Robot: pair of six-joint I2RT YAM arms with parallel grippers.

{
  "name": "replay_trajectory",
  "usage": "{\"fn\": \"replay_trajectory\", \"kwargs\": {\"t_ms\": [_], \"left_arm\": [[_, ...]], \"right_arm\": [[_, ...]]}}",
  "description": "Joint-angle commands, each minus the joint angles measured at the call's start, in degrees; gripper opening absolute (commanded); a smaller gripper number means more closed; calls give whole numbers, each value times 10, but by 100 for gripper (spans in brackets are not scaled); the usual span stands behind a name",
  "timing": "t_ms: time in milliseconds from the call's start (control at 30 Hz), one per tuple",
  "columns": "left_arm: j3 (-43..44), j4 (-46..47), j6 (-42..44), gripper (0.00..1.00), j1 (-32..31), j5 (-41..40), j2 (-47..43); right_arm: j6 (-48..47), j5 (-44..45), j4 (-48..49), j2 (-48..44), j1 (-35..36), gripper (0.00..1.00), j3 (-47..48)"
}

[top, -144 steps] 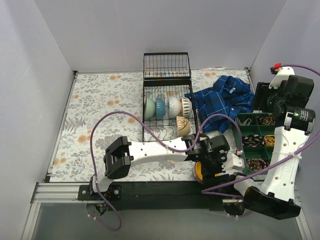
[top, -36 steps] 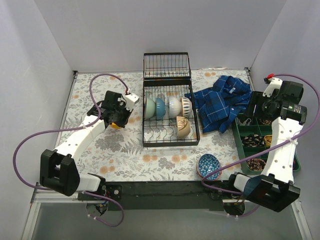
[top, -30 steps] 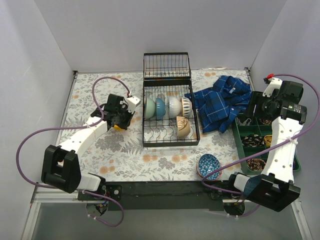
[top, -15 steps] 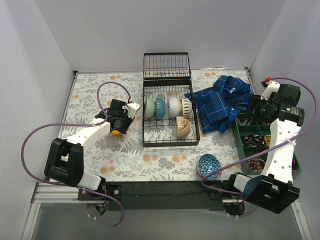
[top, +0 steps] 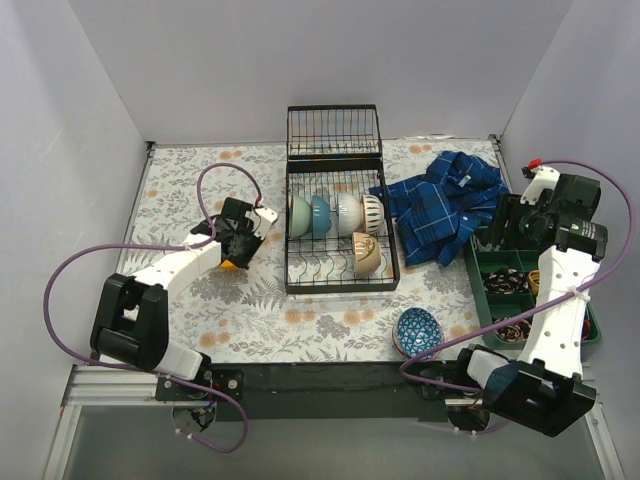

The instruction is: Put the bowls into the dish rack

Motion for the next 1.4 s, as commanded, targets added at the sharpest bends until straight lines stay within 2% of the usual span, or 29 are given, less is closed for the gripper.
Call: {"fn": "replay_trajectory", "kwargs": {"t_ms": [0, 133, 200, 233, 300, 400, 433, 500, 533, 567, 633, 800, 933, 1133, 1367], "left_arm": [[95, -82, -27, 0, 0, 44, -23], [208, -165, -75, 0, 0, 150, -54], [245, -175, -99, 0, 0, 191, -59], [266, -169, -107, 0, 0, 245, -65], [283, -161, -136, 0, 0, 304, -70], [254, -75, -190, 0, 0, 443, -102], [202, 12, -255, 0, 0, 513, -114], [133, 132, -354, 0, -1, 549, -158], [98, 260, -465, 0, -1, 559, -172], [37, 323, -505, 0, -6, 559, -188], [-10, 462, -608, 0, -13, 551, -195], [-80, 613, -725, 0, -43, 516, -142], [-99, 723, -797, 0, -62, 495, -84], [-144, 771, -865, 0, -77, 431, -49], [-159, 764, -911, 0, -77, 404, -10]], "right_arm": [[-6, -3, 3, -18, -2, 67, 0], [-11, 4, -2, -18, -2, 67, 1], [-8, 3, -5, -14, -2, 67, 1], [-6, 2, -5, -11, -2, 67, 2], [-2, -2, -7, -1, -2, 67, 14], [-5, 5, -15, 14, -2, 66, 33], [-8, 6, -19, 17, -2, 66, 45], [-13, 18, -23, 24, -2, 66, 54], [-18, 21, -25, 27, -2, 66, 61], [-19, 24, -29, 29, -2, 66, 63], [-25, 35, -35, 31, -2, 66, 73], [-34, 53, -46, 33, -2, 66, 81], [-38, 60, -50, 29, -2, 66, 78], [-48, 71, -57, 21, -2, 66, 76], [-51, 76, -61, 15, -2, 66, 67]]}}
